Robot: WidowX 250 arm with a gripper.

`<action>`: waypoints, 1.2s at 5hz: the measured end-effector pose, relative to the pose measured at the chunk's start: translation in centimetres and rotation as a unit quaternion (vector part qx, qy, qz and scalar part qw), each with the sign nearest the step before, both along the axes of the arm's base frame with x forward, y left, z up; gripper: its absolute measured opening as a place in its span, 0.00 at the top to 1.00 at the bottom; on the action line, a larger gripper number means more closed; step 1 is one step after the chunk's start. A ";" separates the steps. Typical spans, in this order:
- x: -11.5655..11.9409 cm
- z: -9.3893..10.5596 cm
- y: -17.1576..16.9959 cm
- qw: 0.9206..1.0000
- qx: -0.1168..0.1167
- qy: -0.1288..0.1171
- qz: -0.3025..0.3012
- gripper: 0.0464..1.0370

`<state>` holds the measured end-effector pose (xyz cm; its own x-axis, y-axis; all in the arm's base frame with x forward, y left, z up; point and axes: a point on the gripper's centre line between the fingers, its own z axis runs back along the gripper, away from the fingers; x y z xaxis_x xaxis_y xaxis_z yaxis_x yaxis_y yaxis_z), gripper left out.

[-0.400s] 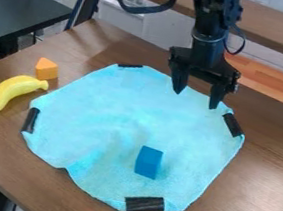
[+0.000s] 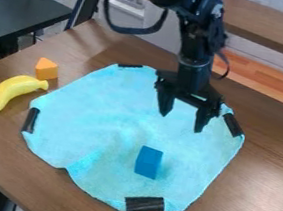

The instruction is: Remove the blue square from the cloth and put it on the bottom right side of the table

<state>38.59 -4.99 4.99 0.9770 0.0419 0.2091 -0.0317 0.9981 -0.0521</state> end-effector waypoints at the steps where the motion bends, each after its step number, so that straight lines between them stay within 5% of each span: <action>1: -2.1 1.5 -0.7 1.000 -0.010 -0.024 -0.015 0.04; 3: -4.7 1.1 -0.4 0.999 -0.006 -0.033 -0.023 0.04; 4: -4.9 0.3 0.6 0.999 0.021 -0.043 -0.013 0.04; 6: -4.8 -0.7 0.9 0.998 0.028 -0.049 -0.003 0.04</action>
<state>33.79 -4.08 4.29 0.9521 0.0213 0.3049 -0.0227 0.9997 0.0010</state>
